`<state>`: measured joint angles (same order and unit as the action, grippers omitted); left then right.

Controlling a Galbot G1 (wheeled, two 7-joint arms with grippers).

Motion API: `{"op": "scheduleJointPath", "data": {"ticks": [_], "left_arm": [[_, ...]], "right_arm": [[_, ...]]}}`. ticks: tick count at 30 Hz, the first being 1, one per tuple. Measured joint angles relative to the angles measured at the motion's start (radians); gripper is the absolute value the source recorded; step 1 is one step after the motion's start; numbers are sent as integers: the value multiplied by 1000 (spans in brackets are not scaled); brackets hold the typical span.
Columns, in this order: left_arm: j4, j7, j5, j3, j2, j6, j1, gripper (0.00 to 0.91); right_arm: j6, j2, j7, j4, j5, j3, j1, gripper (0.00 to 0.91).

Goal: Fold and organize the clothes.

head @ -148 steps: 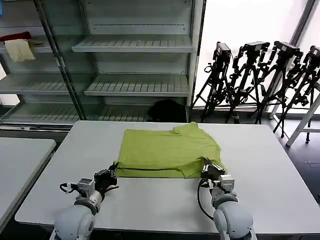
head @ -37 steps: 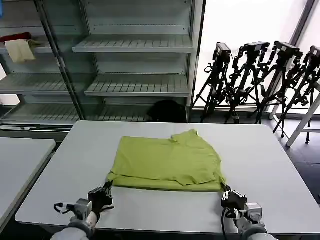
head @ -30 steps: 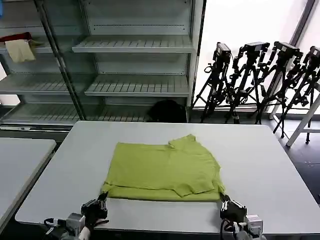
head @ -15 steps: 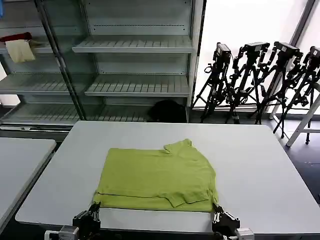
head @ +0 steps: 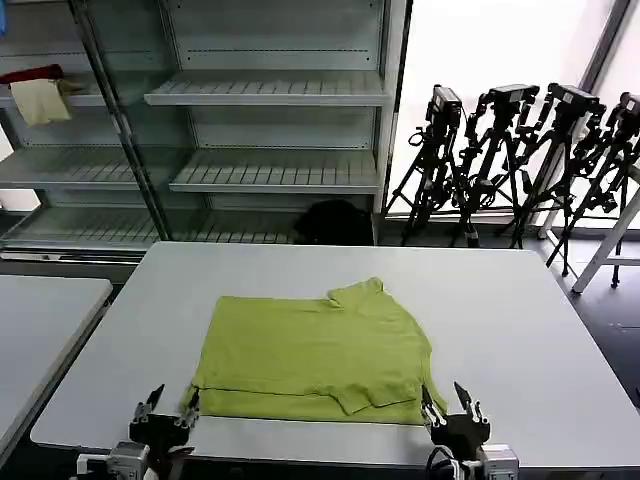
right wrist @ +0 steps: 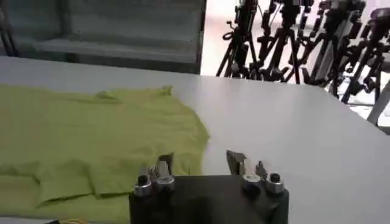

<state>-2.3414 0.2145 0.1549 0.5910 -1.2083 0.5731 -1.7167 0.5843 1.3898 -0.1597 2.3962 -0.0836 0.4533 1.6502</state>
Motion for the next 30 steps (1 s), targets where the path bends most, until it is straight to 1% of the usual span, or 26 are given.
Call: {"op": "scheduleJointPath", "data": {"ticks": [7, 12, 17, 23, 30], "left_arm": [[30, -65, 29, 2, 13, 1, 100, 907], [91, -115, 75, -20, 36, 7, 221, 907], [192, -157, 135, -66, 82, 9, 370, 907], [334, -197, 187, -136, 143, 9, 544, 907], [498, -231, 202, -203, 172, 10, 701, 907]], "right_arm": [[5, -31, 8, -79, -70, -15, -151, 907], [8, -46, 13, -193, -132, -45, -303, 907], [8, -44, 29, -332, -167, -83, -465, 907], [7, -20, 56, -513, -168, -113, -637, 907], [5, 30, 84, -690, -137, -120, -759, 907]]}}
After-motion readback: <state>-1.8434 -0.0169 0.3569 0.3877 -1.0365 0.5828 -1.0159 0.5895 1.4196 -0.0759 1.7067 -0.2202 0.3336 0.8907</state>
